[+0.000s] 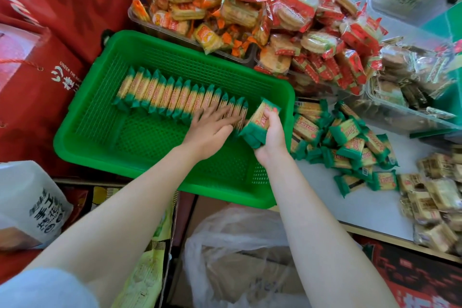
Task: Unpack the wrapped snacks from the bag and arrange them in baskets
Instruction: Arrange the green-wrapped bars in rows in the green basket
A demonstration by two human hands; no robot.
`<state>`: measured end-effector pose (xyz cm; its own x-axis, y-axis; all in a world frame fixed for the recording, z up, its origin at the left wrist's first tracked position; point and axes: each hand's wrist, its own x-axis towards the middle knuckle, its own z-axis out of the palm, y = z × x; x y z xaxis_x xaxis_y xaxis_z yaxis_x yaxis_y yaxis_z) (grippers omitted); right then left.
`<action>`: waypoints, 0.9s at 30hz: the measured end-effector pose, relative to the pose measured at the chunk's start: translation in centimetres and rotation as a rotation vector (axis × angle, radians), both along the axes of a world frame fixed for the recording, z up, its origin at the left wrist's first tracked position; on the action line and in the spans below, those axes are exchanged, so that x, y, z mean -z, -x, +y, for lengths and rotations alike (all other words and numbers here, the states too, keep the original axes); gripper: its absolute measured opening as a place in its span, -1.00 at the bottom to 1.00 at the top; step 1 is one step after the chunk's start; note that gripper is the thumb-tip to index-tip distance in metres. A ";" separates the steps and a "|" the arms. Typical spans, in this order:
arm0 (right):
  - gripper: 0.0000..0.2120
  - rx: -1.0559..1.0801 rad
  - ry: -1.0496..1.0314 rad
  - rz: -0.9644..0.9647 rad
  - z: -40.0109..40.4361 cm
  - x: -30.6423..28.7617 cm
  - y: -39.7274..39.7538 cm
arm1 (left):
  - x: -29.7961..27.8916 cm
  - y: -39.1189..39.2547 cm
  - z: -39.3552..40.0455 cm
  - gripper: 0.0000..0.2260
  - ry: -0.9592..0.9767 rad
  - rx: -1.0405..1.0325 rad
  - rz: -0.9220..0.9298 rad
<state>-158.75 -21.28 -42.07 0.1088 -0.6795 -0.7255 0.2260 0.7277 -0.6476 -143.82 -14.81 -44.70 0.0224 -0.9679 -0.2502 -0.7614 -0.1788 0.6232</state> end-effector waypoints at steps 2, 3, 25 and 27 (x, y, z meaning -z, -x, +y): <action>-0.69 -0.020 0.005 0.022 0.1 0.0 0.0 | 0.3 -0.1 -0.1 -0.48 -0.024 0.028 -0.012; -0.71 -0.023 0.006 0.025 0.1 0.1 0.0 | 0.4 -0.1 -0.2 -0.48 -0.030 0.041 -0.028; -0.43 -0.529 0.377 0.901 -0.3 0.8 -2.1 | 1.4 -0.2 -0.5 -0.51 -0.092 0.040 -0.087; -0.35 -0.519 0.268 0.788 0.1 1.3 -2.0 | 1.4 -0.2 -0.5 -0.52 -0.093 0.036 -0.059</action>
